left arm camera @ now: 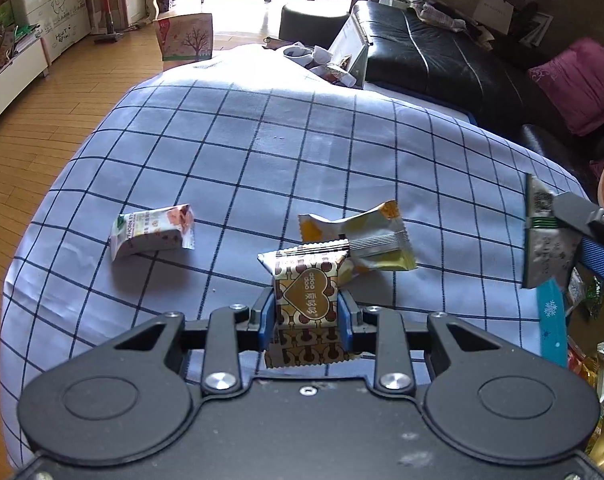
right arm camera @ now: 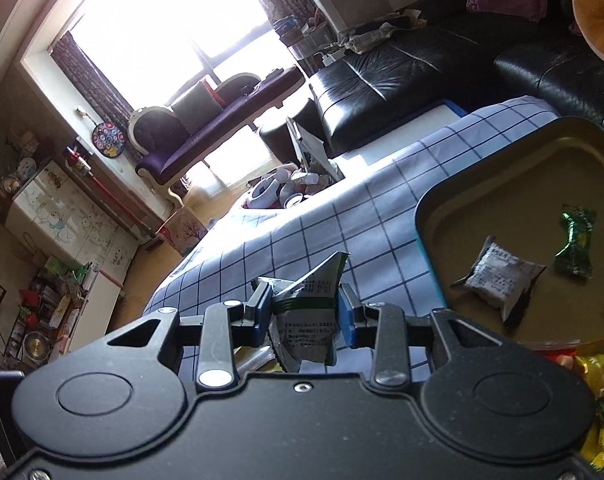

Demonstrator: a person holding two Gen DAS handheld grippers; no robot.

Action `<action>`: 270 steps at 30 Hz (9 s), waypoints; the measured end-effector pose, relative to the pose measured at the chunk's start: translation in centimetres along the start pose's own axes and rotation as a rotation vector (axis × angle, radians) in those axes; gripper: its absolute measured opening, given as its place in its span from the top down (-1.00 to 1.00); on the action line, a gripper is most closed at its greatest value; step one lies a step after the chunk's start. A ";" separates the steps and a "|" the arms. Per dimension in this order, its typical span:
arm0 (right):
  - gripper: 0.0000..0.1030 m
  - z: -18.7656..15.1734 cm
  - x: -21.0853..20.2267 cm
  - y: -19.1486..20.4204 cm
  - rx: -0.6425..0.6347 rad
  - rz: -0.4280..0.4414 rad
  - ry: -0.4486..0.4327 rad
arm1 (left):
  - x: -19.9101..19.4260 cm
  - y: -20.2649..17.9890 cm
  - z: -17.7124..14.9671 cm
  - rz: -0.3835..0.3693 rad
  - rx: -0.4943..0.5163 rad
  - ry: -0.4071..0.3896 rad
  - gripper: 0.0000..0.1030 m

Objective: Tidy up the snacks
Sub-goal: 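Carry brown packet with left tool while right carries green packet to tray, then open the right tool over the tray while left carries brown packet over it, then open the left tool to drop the brown heart-print packet into the tray, then move both tools back from the tray toward the snack pile, then grasp the white milk-candy packet with the right tool, then grasp the silver-and-yellow bar with left tool while right holds white packet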

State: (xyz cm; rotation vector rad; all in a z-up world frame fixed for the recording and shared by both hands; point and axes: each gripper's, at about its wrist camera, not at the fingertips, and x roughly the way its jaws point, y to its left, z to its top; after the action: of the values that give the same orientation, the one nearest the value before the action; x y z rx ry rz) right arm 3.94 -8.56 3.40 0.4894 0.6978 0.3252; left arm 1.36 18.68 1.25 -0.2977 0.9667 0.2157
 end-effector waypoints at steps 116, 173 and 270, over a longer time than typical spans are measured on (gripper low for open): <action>0.10 0.3 -0.7 -0.2 -0.248 -0.181 0.036 | -3.5 -0.5 3.4 0.204 -0.153 -0.063 0.29; 0.34 -10.7 4.7 12.5 -0.646 0.082 0.152 | -3.8 12.5 3.3 0.239 -0.258 -0.015 0.33; 0.41 -8.0 1.9 1.7 -0.531 -0.056 0.234 | 4.9 -4.3 3.0 -0.005 0.023 -0.040 -0.05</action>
State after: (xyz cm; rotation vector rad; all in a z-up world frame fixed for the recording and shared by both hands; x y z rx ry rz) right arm -0.30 -3.71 -1.97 -0.0755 0.8145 0.5012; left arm 7.69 15.89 -0.57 -0.2733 0.9284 0.2052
